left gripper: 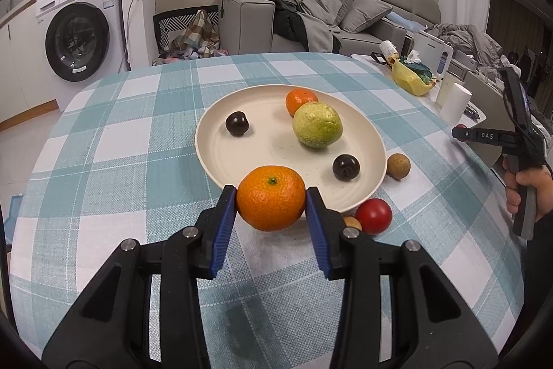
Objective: Organize fruits
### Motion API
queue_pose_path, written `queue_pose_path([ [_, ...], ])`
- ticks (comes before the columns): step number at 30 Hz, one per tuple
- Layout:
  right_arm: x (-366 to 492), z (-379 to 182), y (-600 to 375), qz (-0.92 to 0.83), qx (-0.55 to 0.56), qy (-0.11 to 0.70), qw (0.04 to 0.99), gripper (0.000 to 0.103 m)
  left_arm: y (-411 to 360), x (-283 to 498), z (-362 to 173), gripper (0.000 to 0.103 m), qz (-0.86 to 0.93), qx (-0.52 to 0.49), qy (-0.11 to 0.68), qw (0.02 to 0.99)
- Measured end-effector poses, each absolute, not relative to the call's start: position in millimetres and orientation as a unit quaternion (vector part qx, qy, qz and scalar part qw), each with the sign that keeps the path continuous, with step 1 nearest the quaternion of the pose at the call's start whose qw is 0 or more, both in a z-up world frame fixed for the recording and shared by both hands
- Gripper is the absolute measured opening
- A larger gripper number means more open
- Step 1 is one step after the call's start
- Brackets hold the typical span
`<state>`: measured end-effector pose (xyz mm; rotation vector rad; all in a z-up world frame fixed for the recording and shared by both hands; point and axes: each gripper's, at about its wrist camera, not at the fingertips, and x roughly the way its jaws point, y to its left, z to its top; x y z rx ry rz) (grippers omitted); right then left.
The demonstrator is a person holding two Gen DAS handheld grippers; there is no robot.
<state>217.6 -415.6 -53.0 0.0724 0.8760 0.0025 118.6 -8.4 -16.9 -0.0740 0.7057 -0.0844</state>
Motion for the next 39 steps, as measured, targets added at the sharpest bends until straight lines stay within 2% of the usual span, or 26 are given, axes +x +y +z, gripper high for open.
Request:
queue_pose_path([
  [12,171,-31,-277,0.231,-0.003,0.383,0.894,0.028,-13,137,-17,0.037,-0.036,-0.034,0.347,0.936],
  [17,161,-34,-232,0.271,-0.025,0.383,0.883,0.029,-17,147,-20,0.037,-0.035,-0.029,0.351,0.935],
  [39,171,-33,-196,0.306,-0.012,0.383,0.871,0.030,-19,168,-29,0.038,-0.029,-0.029,0.360,0.932],
])
